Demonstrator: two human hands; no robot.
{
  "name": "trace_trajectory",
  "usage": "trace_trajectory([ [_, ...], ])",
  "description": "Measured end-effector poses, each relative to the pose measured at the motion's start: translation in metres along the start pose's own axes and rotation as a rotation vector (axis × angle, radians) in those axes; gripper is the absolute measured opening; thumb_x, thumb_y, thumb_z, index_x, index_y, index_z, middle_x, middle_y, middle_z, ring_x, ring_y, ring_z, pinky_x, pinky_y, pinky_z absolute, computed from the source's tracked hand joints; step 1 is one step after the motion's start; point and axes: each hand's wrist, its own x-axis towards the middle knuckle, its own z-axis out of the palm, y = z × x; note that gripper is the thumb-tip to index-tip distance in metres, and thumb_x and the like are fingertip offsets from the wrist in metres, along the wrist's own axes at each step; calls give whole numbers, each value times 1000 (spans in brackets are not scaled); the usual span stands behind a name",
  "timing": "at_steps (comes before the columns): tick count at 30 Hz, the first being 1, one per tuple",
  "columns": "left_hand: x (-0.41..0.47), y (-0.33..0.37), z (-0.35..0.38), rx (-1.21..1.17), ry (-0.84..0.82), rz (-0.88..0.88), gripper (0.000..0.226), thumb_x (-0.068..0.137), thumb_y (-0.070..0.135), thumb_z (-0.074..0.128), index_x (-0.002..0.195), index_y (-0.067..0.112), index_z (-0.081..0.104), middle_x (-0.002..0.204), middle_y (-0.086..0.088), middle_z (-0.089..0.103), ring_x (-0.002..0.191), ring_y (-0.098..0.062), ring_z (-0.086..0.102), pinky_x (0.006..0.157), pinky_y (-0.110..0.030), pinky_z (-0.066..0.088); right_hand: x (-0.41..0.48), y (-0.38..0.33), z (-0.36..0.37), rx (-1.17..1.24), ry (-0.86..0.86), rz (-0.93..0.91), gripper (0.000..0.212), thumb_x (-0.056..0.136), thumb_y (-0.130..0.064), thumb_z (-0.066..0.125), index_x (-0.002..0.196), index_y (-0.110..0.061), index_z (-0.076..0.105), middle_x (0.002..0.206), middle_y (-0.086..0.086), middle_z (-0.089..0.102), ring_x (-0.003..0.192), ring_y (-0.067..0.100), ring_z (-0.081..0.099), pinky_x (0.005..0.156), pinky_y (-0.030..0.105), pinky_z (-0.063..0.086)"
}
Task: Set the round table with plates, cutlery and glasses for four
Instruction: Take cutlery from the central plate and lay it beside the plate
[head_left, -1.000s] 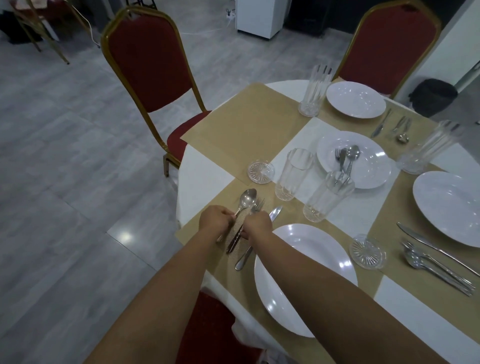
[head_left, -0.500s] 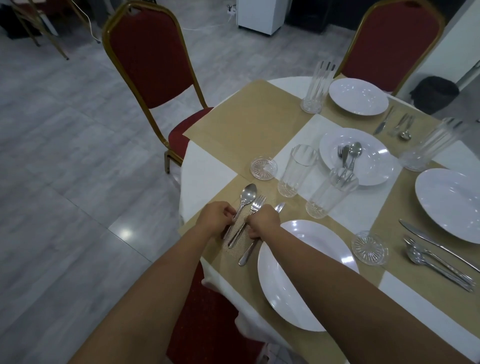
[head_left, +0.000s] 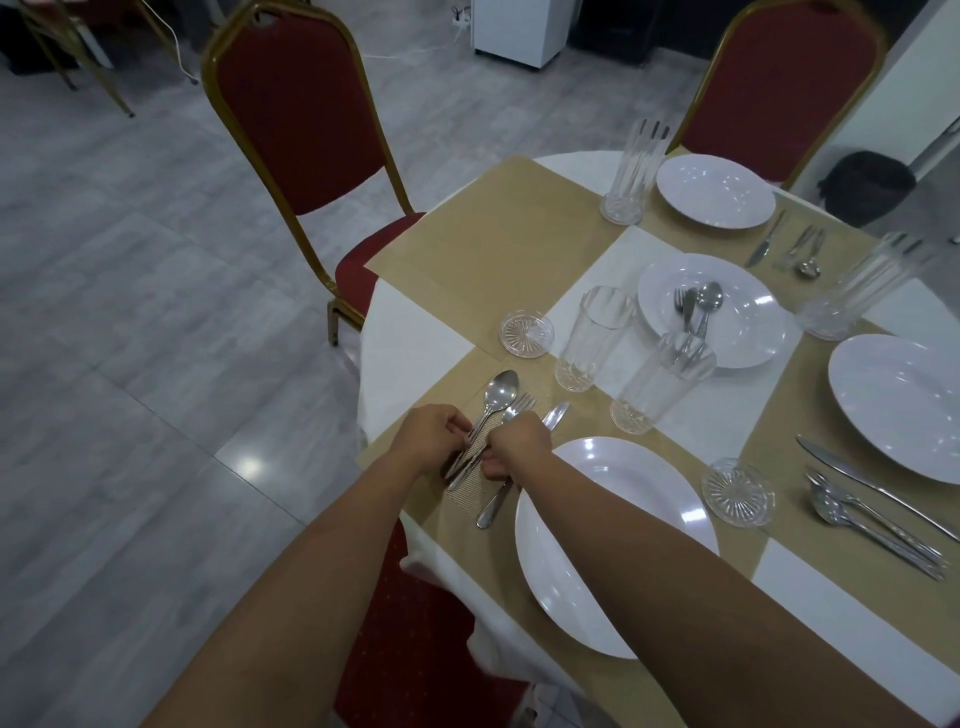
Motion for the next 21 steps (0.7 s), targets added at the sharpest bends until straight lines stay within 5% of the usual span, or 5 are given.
trace_trajectory([
  [21,-1,-1,6,27,47,-34,16,78,11,73,92,19,71,87,0,71,77,-13,63,65,-25,50,-13,-5,-1,27,-12,17,23,94,-8,50,72,-12,48,81,11,61,72,24,63,72,35,59],
])
